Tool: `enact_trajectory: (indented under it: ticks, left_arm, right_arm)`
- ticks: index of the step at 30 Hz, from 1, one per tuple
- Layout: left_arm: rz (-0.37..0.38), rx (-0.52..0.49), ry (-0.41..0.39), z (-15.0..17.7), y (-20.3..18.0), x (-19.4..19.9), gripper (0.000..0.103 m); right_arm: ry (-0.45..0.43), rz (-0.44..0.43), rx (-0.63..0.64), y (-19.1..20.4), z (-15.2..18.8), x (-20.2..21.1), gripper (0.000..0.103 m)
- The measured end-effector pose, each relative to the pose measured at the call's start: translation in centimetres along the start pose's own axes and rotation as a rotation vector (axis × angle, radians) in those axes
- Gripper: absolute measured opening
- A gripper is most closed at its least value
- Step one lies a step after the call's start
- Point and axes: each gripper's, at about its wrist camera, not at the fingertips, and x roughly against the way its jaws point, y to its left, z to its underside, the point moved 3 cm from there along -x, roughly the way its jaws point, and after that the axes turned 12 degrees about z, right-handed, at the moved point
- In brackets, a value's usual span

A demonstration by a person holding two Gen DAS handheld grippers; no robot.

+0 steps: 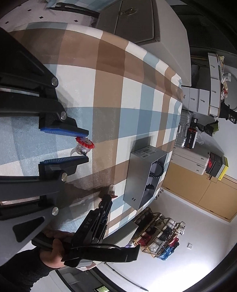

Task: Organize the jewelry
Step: 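Grasp the red 'China' badge with the right gripper while the left gripper holds its item, then carry both items into the silver box and open both grippers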

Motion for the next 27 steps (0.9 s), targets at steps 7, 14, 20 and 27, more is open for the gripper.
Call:
enact_trajectory:
  ticks: [7,14,20,27]
  left_arm:
    - [-0.009,-0.013,0.002,-0.2,-0.5,0.0,0.016]
    - [-0.012,-0.028,0.008,-0.6,-1.2,0.2,0.016]
    - [-0.009,-0.033,0.011,-1.0,-1.9,0.0,0.016]
    - [0.01,-0.044,0.02,-2.2,-2.9,-1.0,0.016]
  right_arm:
    - [-0.005,-0.032,-0.073,-1.8,0.1,0.9,0.005]
    - [-0.015,-0.098,-0.148,-3.4,0.7,3.0,0.004]
    - [-0.013,-0.136,-0.172,-3.9,1.7,3.8,0.004]
    - [-0.03,-0.152,-0.2,-5.3,1.5,5.0,0.004]
